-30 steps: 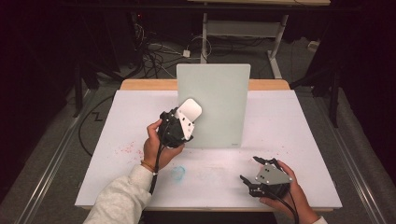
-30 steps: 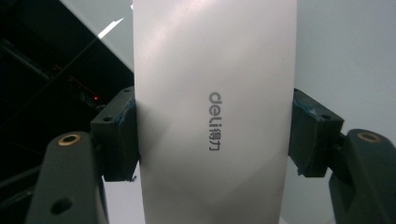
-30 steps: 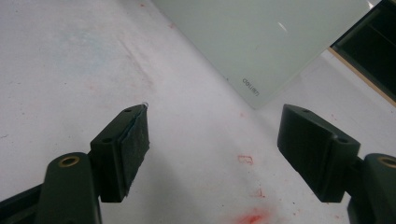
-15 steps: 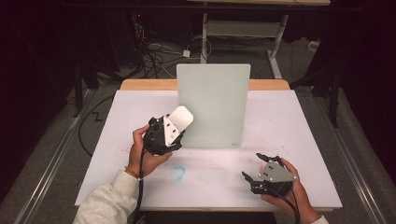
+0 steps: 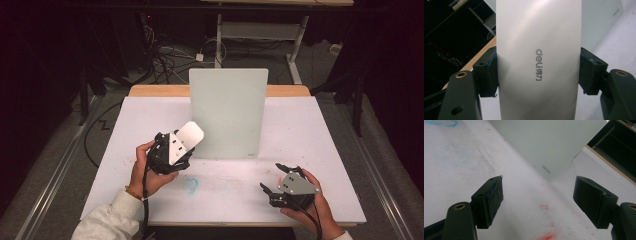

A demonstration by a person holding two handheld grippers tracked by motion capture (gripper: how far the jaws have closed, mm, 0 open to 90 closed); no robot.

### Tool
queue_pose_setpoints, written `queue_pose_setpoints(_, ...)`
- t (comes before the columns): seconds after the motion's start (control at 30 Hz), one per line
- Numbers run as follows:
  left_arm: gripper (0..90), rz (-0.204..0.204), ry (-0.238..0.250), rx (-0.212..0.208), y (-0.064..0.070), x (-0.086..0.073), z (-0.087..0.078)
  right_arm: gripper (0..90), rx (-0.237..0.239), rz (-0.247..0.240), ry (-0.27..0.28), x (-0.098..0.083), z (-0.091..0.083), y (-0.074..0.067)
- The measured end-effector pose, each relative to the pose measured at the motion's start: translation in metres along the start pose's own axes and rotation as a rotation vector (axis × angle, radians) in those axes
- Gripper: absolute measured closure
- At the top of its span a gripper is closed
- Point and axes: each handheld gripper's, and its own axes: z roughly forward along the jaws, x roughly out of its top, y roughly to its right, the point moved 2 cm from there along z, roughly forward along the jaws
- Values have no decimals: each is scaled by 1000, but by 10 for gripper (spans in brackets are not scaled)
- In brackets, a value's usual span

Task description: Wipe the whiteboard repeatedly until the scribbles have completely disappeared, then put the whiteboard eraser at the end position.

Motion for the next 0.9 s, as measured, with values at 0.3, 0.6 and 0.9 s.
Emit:
queue_pose_setpoints(0.3, 291, 52, -12, -70, 15, 0, -12, 246, -7, 1, 1, 1, -3, 2)
queue_pose_setpoints(0.6, 291, 110, -49, -186, 29, 0, -15, 246, -11, -5, 3, 1, -4, 2)
queue_pose_setpoints(0.9, 290, 213, -121, -309, 50, -1, -6, 246, -14, -6, 2, -2, -7, 2)
